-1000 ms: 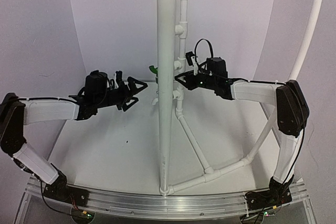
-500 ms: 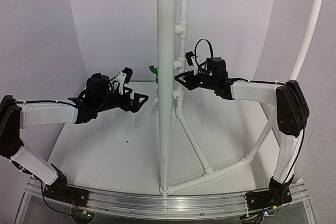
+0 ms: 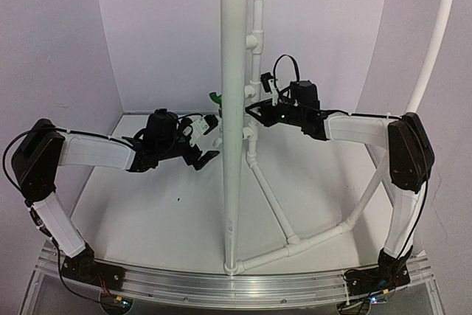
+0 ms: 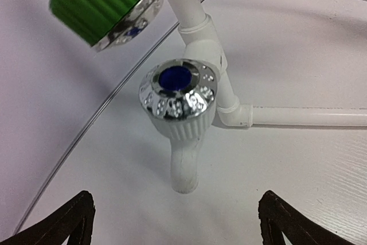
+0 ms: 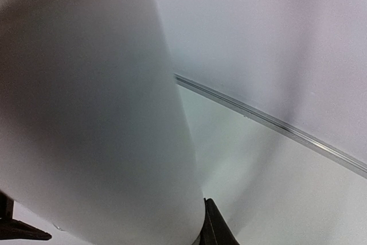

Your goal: Install the water faucets

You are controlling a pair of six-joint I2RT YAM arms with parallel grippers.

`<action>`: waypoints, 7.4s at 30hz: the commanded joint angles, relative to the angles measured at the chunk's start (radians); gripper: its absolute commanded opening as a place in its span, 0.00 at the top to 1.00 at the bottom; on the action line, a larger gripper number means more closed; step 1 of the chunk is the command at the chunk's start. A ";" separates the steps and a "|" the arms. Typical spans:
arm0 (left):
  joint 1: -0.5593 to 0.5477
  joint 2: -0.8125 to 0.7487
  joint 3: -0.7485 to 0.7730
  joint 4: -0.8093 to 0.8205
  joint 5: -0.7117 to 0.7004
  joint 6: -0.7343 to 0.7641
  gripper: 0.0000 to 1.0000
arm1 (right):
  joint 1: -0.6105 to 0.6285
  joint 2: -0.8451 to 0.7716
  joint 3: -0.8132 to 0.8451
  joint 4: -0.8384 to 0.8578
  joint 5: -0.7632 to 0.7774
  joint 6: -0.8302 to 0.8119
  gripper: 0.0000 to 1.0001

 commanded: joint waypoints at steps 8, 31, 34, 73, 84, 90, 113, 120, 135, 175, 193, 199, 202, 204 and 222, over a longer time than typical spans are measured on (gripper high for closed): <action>-0.007 0.121 0.190 0.024 0.080 0.164 0.08 | 0.027 0.011 0.014 -0.088 -0.146 0.104 1.00; -0.049 0.218 0.238 0.071 0.024 0.298 0.54 | 0.027 0.015 0.017 -0.091 -0.146 0.107 1.00; -0.061 0.222 0.227 0.099 -0.002 0.337 0.60 | 0.027 0.015 0.016 -0.093 -0.144 0.106 1.00; -0.113 -0.189 0.059 -0.370 -0.392 -0.837 0.00 | 0.027 0.021 0.023 -0.095 -0.144 0.099 1.00; 0.072 -0.302 -0.100 -0.306 -0.026 -1.730 0.00 | 0.027 0.041 0.039 -0.093 -0.146 0.113 1.00; 0.137 -0.243 -0.113 -0.148 0.124 -2.001 0.00 | 0.027 0.059 0.061 -0.090 -0.145 0.116 1.00; 0.114 0.311 0.001 0.717 0.292 -2.644 0.04 | 0.027 0.067 0.076 -0.064 -0.122 0.121 1.00; 0.075 0.453 0.117 0.844 0.285 -2.712 0.17 | 0.027 0.069 0.078 -0.064 -0.122 0.124 1.00; 0.065 0.445 0.103 0.912 0.302 -2.718 0.34 | 0.027 0.076 0.076 -0.063 -0.131 0.122 1.00; 0.061 0.365 0.028 0.933 0.305 -2.766 0.40 | 0.027 0.068 0.058 -0.062 -0.131 0.118 1.00; 0.061 0.377 -0.047 0.975 0.263 -2.764 0.49 | 0.027 0.064 0.054 -0.062 -0.135 0.112 1.00; 0.070 0.354 -0.070 0.942 0.253 -2.742 0.16 | 0.026 0.061 0.052 -0.062 -0.135 0.109 1.00; 0.073 0.326 -0.096 0.911 0.234 -2.711 0.03 | 0.025 0.061 0.055 -0.064 -0.139 0.107 1.00; 0.082 0.285 -0.116 0.860 0.232 -2.668 0.01 | 0.025 0.058 0.054 -0.064 -0.140 0.107 0.91; 0.228 -0.164 0.110 -0.431 0.156 -1.827 0.00 | 0.025 -0.069 -0.016 -0.062 -0.041 0.108 0.07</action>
